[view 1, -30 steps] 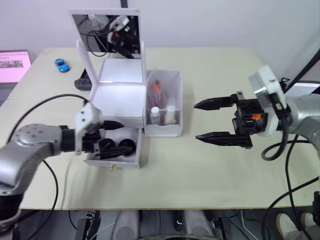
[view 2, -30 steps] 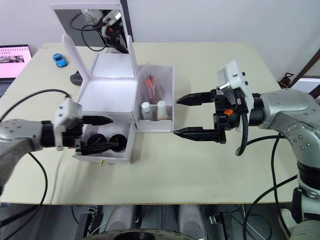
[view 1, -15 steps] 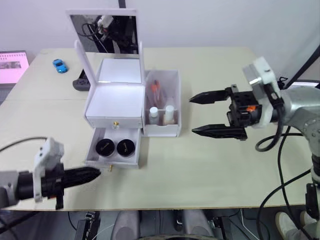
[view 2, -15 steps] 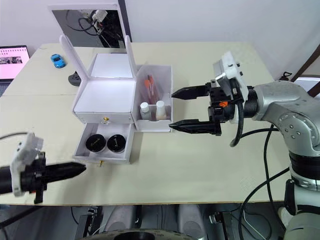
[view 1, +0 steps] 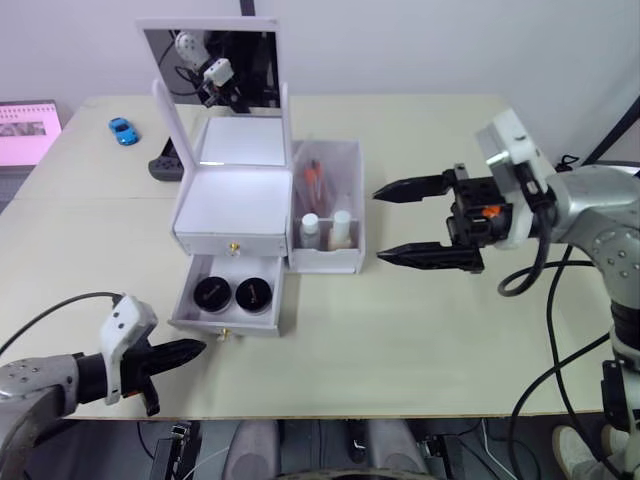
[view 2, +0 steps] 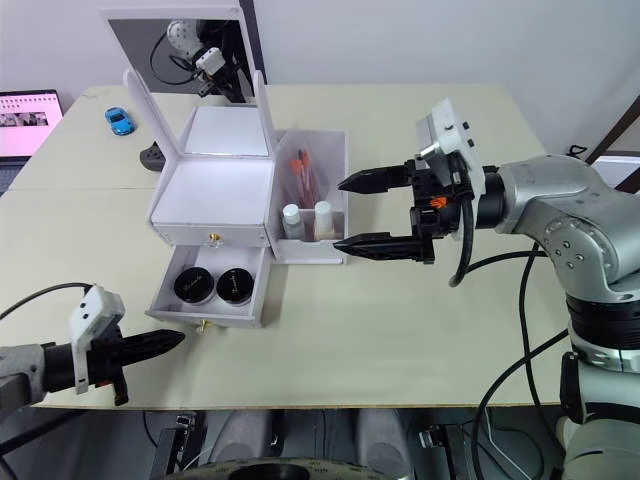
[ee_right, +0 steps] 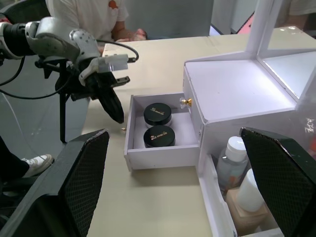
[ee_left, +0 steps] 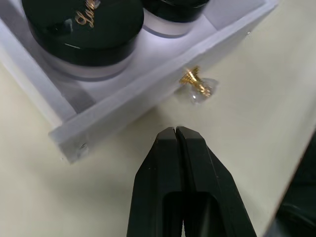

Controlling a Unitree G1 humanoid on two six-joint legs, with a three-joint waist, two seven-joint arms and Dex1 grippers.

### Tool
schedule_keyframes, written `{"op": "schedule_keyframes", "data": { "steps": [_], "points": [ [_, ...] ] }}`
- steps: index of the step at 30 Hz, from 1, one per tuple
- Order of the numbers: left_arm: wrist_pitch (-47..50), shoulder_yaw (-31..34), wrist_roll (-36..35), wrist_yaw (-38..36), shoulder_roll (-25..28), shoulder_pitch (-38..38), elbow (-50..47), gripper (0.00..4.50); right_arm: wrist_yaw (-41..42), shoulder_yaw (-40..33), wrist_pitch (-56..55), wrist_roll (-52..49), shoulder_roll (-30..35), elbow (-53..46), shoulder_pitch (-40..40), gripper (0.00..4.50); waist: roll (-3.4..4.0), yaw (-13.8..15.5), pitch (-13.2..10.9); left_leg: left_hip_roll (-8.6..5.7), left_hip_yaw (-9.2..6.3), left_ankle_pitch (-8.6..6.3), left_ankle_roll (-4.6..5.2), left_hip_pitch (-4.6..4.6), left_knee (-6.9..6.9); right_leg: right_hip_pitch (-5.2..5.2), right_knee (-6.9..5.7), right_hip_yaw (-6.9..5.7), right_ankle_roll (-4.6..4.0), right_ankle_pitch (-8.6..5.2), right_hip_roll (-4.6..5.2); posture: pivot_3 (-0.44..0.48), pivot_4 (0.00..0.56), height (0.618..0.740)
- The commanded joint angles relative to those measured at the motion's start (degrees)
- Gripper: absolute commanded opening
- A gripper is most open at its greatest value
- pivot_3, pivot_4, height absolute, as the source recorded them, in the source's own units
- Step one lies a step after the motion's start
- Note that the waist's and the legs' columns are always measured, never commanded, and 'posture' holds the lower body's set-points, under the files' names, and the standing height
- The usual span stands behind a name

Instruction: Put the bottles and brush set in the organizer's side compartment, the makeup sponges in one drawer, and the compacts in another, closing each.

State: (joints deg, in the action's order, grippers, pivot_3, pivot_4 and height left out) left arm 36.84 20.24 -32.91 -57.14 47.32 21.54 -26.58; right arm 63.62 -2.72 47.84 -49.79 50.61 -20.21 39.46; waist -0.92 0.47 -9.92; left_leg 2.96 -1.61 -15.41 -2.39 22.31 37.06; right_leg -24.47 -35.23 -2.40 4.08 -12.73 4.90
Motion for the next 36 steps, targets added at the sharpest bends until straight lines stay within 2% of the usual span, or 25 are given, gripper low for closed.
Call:
{"op": "schedule_keyframes", "data": {
  "steps": [1,5,9,18,23,29,36],
  "points": [
    [-4.57,-1.46,1.68,0.36,-1.7,-2.3,2.88,0.06,-0.94,-2.33,0.08,-0.79,0.61,-2.04,0.21,4.5,0.03,0.13,-0.01,0.0,0.0,0.0,0.0,0.0,0.0,0.0,0.0,0.0,0.0,0.0,0.0,0.0,0.15,0.73],
    [-12.15,-2.66,4.52,1.44,-5.51,-5.49,8.29,0.06,-1.74,-3.07,0.6,-1.23,0.75,-2.97,-0.4,4.5,0.02,0.24,0.01,0.0,-0.02,0.0,0.0,-0.02,0.06,0.01,-0.04,0.0,-0.01,0.01,-0.01,0.0,0.15,0.73],
    [-15.09,-3.23,4.76,2.63,-8.36,-7.55,9.54,0.06,-2.46,-3.66,0.93,-1.61,1.04,-3.6,-0.86,4.5,0.02,0.43,0.0,0.0,-0.02,0.01,-0.01,-0.01,0.14,0.04,-0.04,0.01,-0.07,0.05,0.0,0.0,0.15,0.73],
    [-16.04,-5.97,4.27,6.05,-13.57,-11.74,9.64,0.06,-3.02,-4.13,1.42,-1.82,1.18,-4.41,-1.03,4.5,0.02,0.08,0.02,0.0,-0.03,0.01,0.0,-0.02,0.21,0.06,-0.04,0.04,-0.07,0.17,-0.04,0.0,0.15,0.73],
    [-19.63,-7.48,7.24,7.68,-15.16,-13.42,12.86,0.06,-3.3,-4.2,1.51,-1.92,1.18,-4.72,-1.15,4.5,0.03,0.21,0.02,0.03,-0.06,0.01,0.01,-0.02,0.06,0.02,-0.02,0.07,-0.04,0.14,-0.15,0.0,0.15,0.73],
    [-22.4,-9.47,10.41,10.71,-16.79,-19.39,18.07,0.06,-3.89,-4.31,1.52,-2.0,1.05,-4.98,-1.35,4.5,0.02,0.33,0.02,0.03,-0.08,0.01,0.0,-0.03,0.17,0.07,-0.03,0.07,-0.06,0.15,-0.15,0.0,0.15,0.73],
    [-21.87,-12.43,11.61,13.29,-19.08,-24.1,18.4,0.06,-4.96,-4.85,1.8,-2.62,1.03,-5.89,-2.09,4.5,0.02,0.27,0.03,0.03,-0.08,0.01,0.01,-0.02,0.13,0.07,-0.02,0.12,-0.04,0.17,-0.18,0.0,0.15,0.73]
  ]
}}
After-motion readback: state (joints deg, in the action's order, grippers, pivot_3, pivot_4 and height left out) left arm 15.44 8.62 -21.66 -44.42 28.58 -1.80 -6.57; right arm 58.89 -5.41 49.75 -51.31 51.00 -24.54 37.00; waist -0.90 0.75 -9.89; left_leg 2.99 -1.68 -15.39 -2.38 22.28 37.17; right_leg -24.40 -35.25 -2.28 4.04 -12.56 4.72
